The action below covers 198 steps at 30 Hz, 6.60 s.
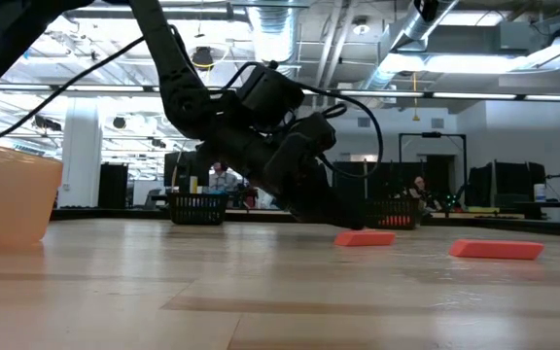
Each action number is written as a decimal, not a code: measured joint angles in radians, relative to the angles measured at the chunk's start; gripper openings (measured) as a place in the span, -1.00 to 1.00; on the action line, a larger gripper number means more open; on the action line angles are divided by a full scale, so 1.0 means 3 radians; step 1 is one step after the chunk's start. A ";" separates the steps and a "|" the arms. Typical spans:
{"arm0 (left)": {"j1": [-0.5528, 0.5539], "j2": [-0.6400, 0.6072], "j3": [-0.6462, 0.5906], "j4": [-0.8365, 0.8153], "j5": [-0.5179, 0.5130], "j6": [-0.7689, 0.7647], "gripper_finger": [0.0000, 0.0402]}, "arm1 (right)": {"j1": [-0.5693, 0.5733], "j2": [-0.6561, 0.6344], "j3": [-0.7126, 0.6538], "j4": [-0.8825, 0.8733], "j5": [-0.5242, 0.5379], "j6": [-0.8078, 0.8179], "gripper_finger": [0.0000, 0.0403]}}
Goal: Pick & Place School Supplies
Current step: Put the orange eraser into the right black bin
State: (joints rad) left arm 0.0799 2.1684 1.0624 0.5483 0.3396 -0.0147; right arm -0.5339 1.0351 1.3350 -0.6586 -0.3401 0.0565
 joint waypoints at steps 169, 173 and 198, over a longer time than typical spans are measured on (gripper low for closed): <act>0.0357 -0.1510 0.0278 -0.1768 -0.0385 -0.1029 -0.42 | -0.0234 -0.0012 0.0425 0.0451 0.0106 -0.0225 -0.70; 0.0352 -0.1552 0.0271 -0.1806 -0.0464 -0.1175 -0.27 | -0.0259 -0.0006 0.0432 0.0263 0.0090 -0.0271 -0.55; 0.0718 -0.3053 0.0272 -0.3563 -0.0822 -0.0400 -0.30 | 0.0542 0.0805 -0.0266 -0.0420 -0.0193 -0.0644 -0.36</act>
State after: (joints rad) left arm 0.2955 1.2526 1.1439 -0.5205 0.0929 -0.1348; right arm -0.3712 1.2767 1.2552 -0.7847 -0.3979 -0.1368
